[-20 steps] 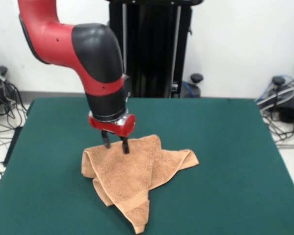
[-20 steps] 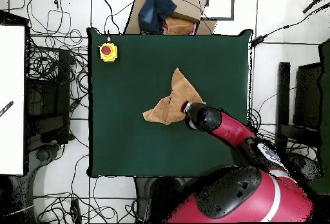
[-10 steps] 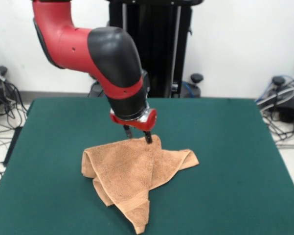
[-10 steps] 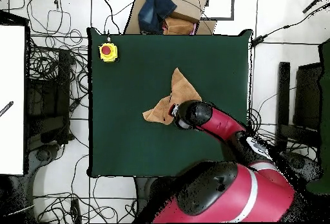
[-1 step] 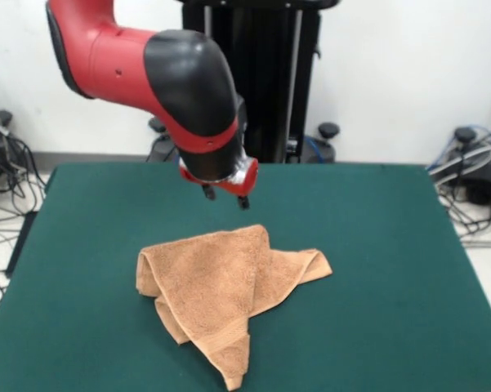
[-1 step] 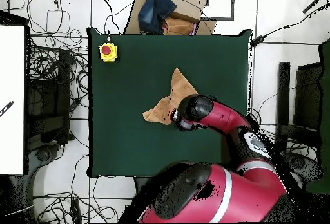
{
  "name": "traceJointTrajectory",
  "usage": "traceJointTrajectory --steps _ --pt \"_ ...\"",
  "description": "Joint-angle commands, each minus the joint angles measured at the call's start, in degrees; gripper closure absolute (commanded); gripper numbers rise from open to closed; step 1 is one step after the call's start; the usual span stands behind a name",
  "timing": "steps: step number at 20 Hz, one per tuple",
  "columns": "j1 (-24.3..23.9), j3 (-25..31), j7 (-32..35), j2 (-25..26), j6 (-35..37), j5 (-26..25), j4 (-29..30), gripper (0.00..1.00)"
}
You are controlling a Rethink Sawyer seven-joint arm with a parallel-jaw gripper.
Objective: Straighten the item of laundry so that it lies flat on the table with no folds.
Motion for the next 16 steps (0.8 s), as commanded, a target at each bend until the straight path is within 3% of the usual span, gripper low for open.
traceJointTrajectory --steps 1,4,12,16 --pt "-1.9 -0.1 6.2 2.2 4.9 1.0 -4.1 0.0" --pt "-4.1 1.7 8.1 3.7 4.4 3.7 -3.7 0.0" --pt "-5.5 -0.3 9.5 9.0 -1.9 1.9 -6.6 0.0" --pt "-7.3 -0.7 9.9 10.4 0.1 2.7 -8.8 0.0"
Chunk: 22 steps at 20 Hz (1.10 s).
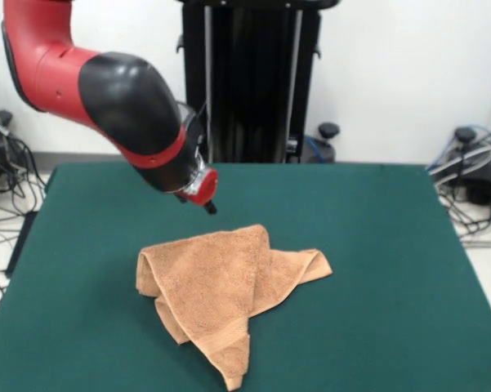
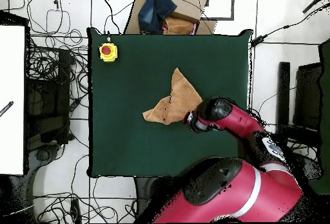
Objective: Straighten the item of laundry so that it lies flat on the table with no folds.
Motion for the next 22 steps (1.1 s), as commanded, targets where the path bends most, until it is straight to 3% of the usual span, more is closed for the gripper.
traceJointTrajectory --steps 1,6,11,15,22 --pt "-1.6 -0.5 9.8 5.1 -1.4 2.4 -4.8 0.0" --pt "-3.6 0.8 8.1 6.1 -0.3 2.7 -7.8 0.0" --pt "-4.0 0.2 6.4 3.2 7.4 1.8 -10.7 0.0" --pt "-4.9 1.1 5.6 2.2 12.9 2.1 -11.4 0.0" --pt "-5.0 1.6 5.7 -0.5 13.9 1.7 -9.7 0.0"
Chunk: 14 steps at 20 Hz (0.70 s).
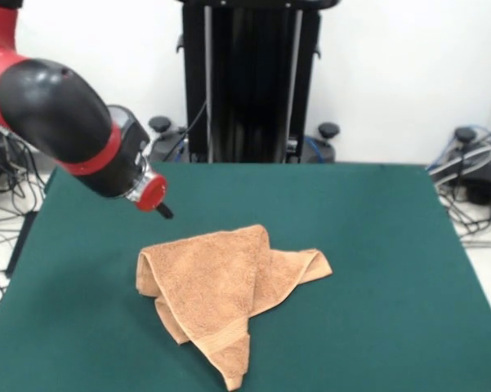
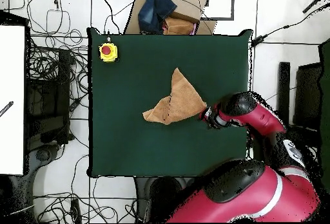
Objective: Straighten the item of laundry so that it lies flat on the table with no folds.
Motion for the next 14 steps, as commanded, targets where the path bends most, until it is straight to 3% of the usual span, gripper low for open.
traceJointTrajectory --steps 1,4,14 --pt "-0.6 2.5 5.4 0.3 3.7 2.0 -2.6 0.0" --pt "-1.5 4.4 4.1 5.6 1.4 2.6 -6.0 0.0" --pt "-2.0 7.0 1.4 11.0 -5.7 1.4 -10.9 0.0"
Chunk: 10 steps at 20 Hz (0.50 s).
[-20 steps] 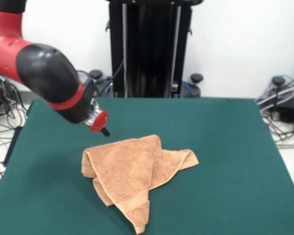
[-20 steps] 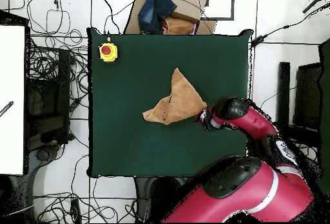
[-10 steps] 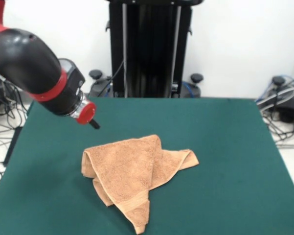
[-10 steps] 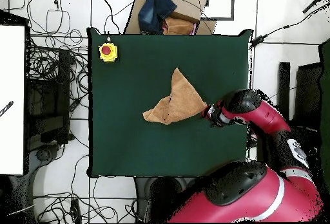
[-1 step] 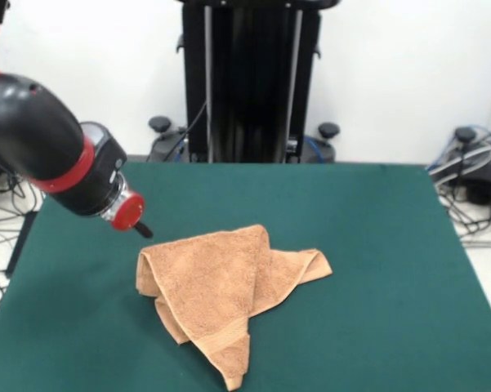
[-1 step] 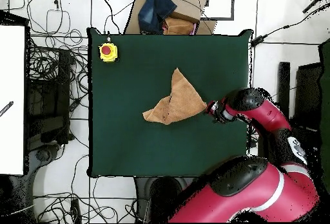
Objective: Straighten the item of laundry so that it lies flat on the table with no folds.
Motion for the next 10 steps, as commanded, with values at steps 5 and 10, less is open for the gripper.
traceJointTrajectory --steps 5,10 --pt "-0.1 6.8 0.4 9.0 -4.9 1.1 -7.8 0.0" --pt "0.8 5.7 -0.4 7.5 1.1 0.3 -10.5 0.0"
